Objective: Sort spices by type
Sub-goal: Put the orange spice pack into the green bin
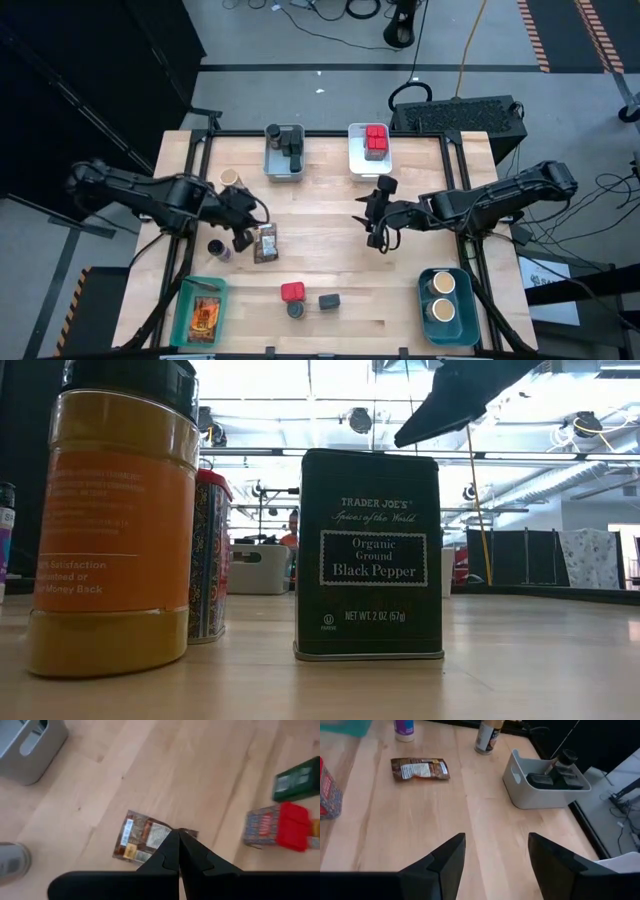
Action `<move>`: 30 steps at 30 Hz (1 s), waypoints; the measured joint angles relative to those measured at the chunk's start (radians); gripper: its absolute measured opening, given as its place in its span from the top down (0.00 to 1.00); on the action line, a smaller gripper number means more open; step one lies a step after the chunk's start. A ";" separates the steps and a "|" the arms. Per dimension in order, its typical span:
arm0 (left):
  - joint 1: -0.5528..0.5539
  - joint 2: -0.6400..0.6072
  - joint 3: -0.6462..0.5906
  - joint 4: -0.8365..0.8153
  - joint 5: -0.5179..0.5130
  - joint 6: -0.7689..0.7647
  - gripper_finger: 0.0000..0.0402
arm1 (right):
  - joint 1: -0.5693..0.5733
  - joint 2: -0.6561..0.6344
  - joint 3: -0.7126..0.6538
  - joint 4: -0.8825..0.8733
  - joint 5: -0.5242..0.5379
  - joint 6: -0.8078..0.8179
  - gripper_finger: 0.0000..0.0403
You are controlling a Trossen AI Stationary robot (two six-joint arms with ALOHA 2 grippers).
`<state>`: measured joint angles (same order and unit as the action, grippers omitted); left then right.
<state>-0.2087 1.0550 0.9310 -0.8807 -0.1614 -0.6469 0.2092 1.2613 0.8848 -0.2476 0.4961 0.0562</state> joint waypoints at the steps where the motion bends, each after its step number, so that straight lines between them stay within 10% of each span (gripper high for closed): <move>1: -0.011 0.023 0.000 0.005 -0.019 0.000 0.99 | 0.000 0.000 0.000 0.006 0.001 -0.015 0.51; 11: -0.101 0.219 0.000 0.054 0.017 -0.002 0.99 | -0.005 -0.057 0.000 0.045 0.025 -0.041 0.51; 23: -0.207 0.349 0.000 0.045 -0.181 -0.002 0.98 | -0.002 -0.147 0.000 0.052 0.026 0.006 0.51; 30: -0.214 0.395 0.000 0.044 -0.107 0.001 0.78 | 0.002 -0.138 0.001 0.045 0.023 0.010 0.51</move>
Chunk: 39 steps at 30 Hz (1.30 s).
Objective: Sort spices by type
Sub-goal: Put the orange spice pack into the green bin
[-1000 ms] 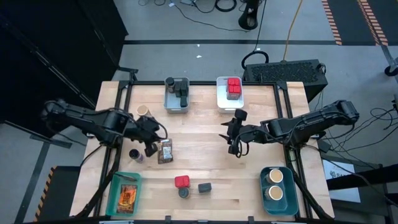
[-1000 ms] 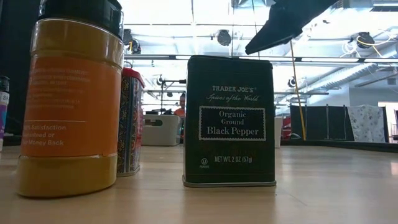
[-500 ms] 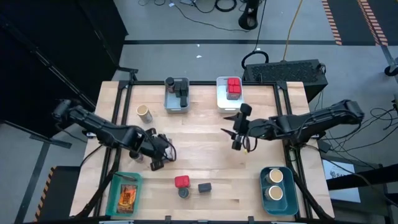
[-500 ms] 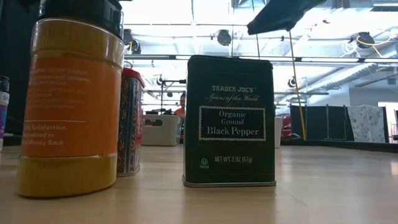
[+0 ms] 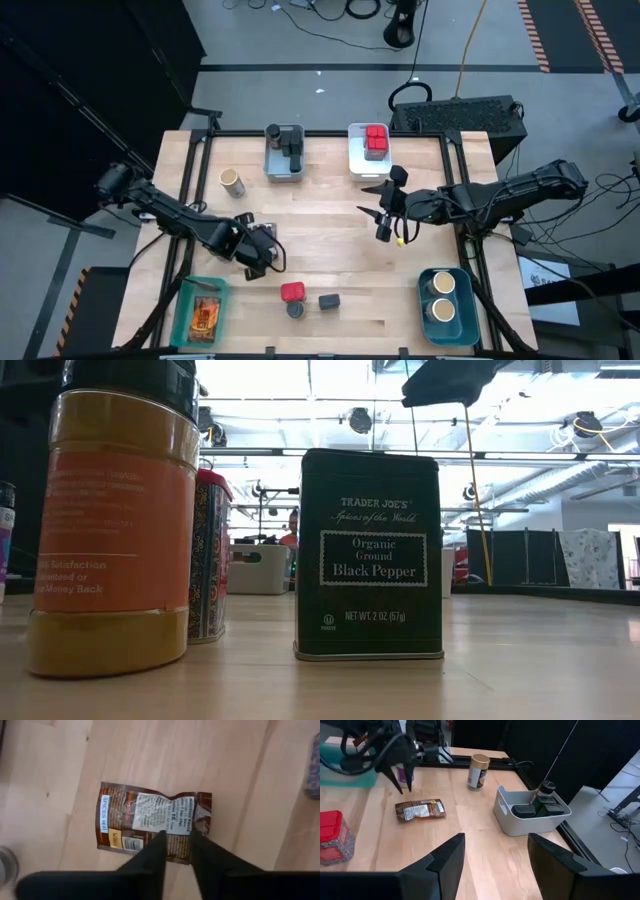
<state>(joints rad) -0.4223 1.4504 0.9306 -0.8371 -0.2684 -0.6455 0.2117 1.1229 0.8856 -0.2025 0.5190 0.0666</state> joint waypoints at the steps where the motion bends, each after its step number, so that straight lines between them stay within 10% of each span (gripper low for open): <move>1: -0.001 0.008 0.000 0.000 -0.001 0.000 0.74 | 0.000 -0.001 0.000 0.001 0.000 0.000 0.51; 13: -0.004 0.146 0.000 0.020 0.006 0.004 0.30 | 0.000 -0.001 0.000 -0.010 0.000 0.000 0.51; 30: -0.007 0.197 -0.126 0.207 0.017 0.040 0.31 | 0.000 -0.001 0.000 -0.061 0.000 0.027 0.51; 39: -0.004 0.200 -0.131 0.229 -0.003 0.078 0.59 | 0.000 -0.001 0.000 -0.058 0.000 0.027 0.51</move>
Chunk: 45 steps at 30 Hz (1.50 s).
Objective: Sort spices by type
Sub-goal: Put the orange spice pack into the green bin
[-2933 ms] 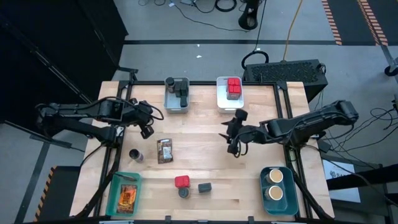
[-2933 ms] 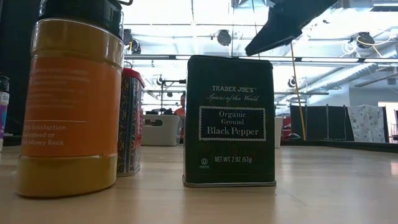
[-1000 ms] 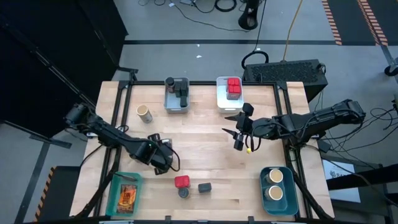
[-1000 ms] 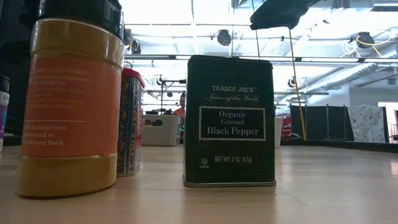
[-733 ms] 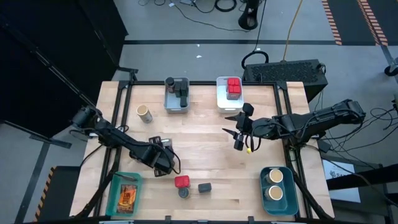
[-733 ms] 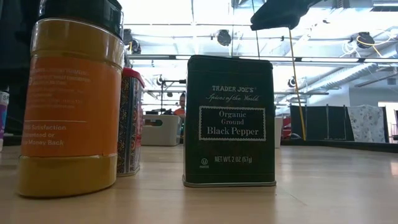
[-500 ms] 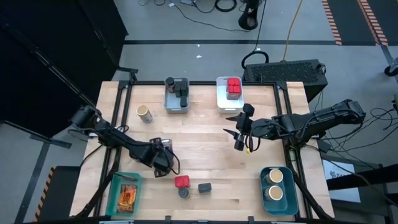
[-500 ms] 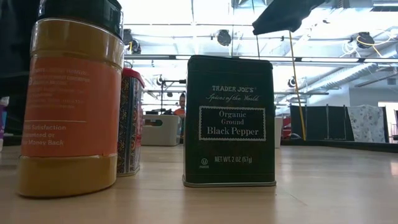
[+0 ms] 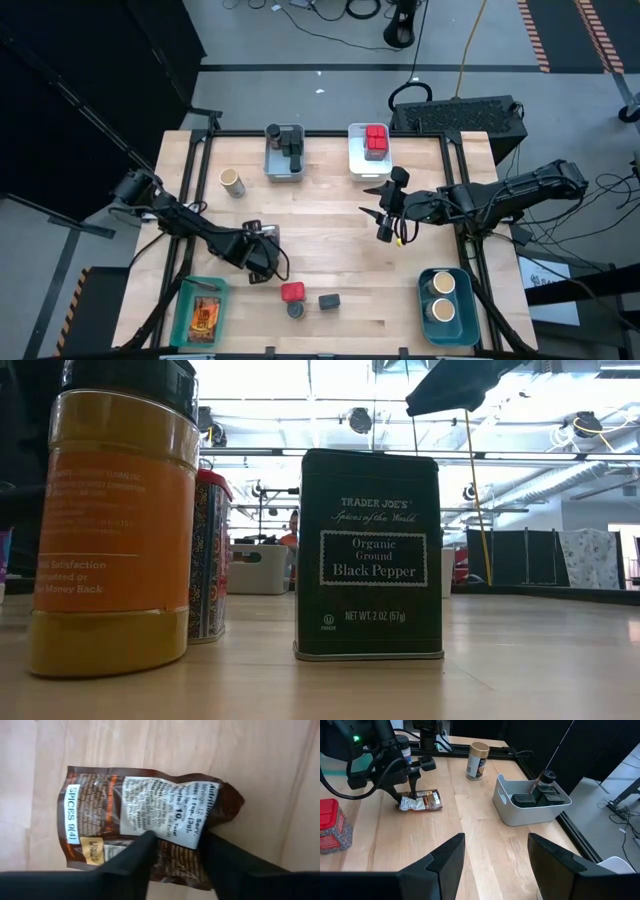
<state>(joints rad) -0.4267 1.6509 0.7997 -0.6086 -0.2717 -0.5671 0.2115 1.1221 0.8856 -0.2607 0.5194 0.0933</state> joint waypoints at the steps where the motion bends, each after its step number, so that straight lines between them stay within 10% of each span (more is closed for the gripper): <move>1: 0.000 0.001 0.000 0.002 -0.002 0.000 0.64 | 0.000 0.000 0.000 0.000 0.000 0.000 0.51; 8: 0.000 -0.010 0.009 -0.017 -0.015 0.008 0.90 | 0.000 0.000 0.000 0.000 0.000 0.000 0.51; 23: 0.000 -0.257 0.129 -0.135 0.001 0.034 0.91 | 0.000 0.000 0.000 -0.004 0.002 0.000 0.51; 34: -0.138 -0.311 0.490 -0.404 0.192 -0.013 0.92 | 0.021 0.000 0.000 -0.011 0.001 0.058 0.51; 45: -0.411 -0.311 0.599 -0.649 0.544 -0.522 0.92 | 0.078 0.000 0.000 0.002 0.008 0.129 0.51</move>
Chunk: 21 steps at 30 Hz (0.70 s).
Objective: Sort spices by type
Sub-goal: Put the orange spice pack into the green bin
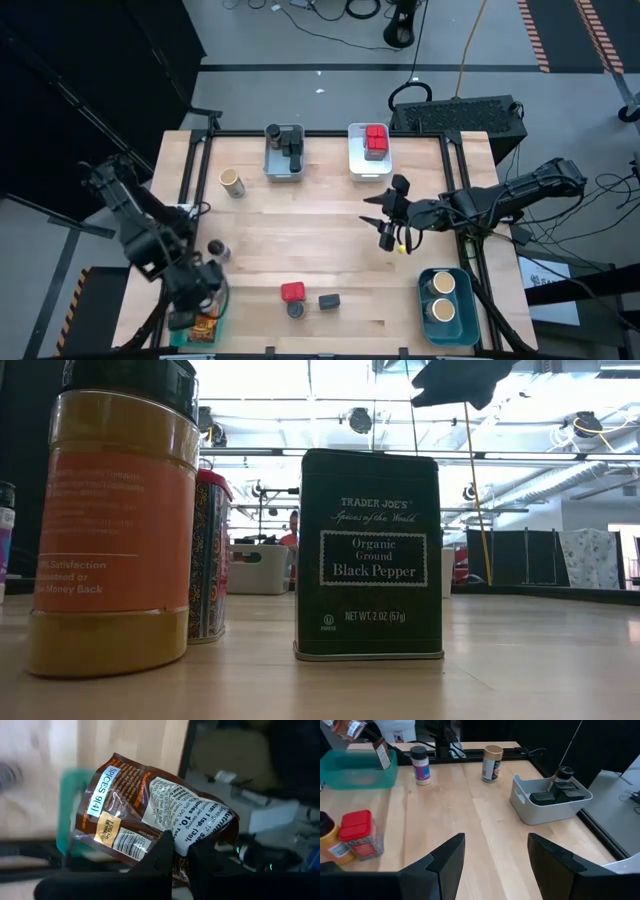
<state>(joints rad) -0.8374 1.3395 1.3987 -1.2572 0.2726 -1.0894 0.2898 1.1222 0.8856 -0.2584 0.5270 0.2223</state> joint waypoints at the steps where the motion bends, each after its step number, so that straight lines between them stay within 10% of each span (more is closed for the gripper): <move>1: -0.024 0.000 0.000 -0.009 0.003 -0.010 0.92 | 0.004 0.000 0.000 0.000 0.000 0.003 0.51; 21: -0.148 0.000 -0.294 0.199 0.041 -0.291 0.92 | 0.053 0.043 0.000 0.017 -0.002 0.029 0.51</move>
<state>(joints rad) -0.9852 1.3392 1.1043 -1.0583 0.3138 -1.3803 0.3424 1.1654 0.8857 -0.2410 0.5255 0.2508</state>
